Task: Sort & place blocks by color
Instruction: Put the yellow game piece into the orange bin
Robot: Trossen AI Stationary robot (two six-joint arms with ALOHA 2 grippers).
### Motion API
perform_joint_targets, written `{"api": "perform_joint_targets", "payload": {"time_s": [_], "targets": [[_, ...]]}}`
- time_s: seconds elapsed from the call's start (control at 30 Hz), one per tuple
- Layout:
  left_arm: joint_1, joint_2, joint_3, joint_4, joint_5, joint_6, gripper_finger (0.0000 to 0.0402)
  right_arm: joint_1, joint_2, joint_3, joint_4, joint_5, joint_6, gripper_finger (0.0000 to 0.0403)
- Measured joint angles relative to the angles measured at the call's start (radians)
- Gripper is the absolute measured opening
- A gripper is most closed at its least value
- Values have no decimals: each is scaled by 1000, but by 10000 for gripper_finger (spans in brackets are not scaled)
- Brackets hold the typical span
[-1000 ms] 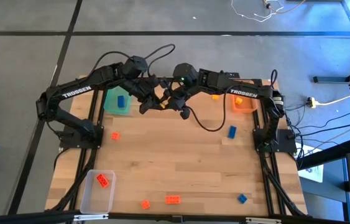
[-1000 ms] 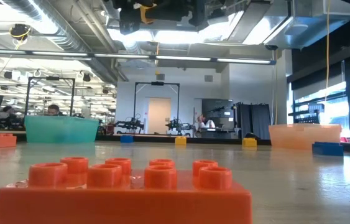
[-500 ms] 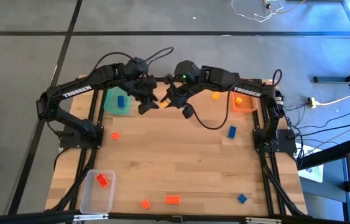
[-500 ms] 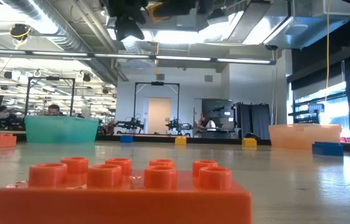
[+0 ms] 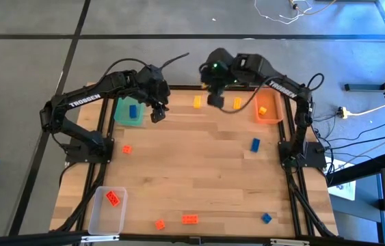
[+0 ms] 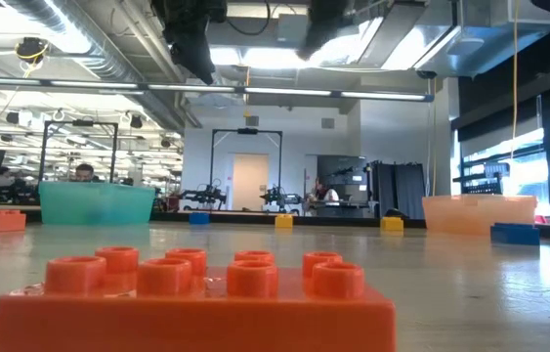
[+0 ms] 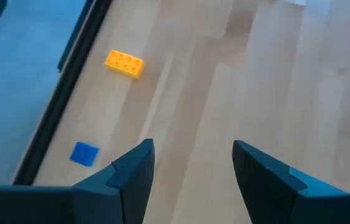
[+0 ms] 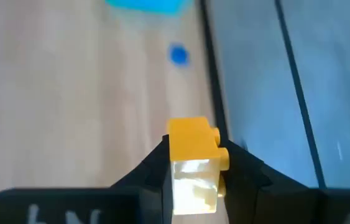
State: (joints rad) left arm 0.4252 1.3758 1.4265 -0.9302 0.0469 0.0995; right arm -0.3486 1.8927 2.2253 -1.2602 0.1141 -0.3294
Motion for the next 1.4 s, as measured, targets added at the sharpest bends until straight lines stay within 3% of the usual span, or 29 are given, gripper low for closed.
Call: {"api": "perform_joint_targets", "payload": {"time_s": [0.2, 0.37, 0.57, 1.03, 1.4], "targets": [[0, 0, 0, 0, -42, 18, 206, -134, 0, 13, -207, 110, 161, 93], [0, 0, 0, 2, -64, 18, 206, -258, 0, 9, -316, 116, 230, 93], [0, 0, 0, 3, -87, 15, 206, -392, -13, -56, -310, 102, 314, 93], [0, 0, 0, 4, -87, 8, 206, -581, -167, -613, -264, 104, 408, 93], [0, 0, 0, 26, -87, -20, 206, -670, -182, -993, 79, 111, 433, 93]]}}
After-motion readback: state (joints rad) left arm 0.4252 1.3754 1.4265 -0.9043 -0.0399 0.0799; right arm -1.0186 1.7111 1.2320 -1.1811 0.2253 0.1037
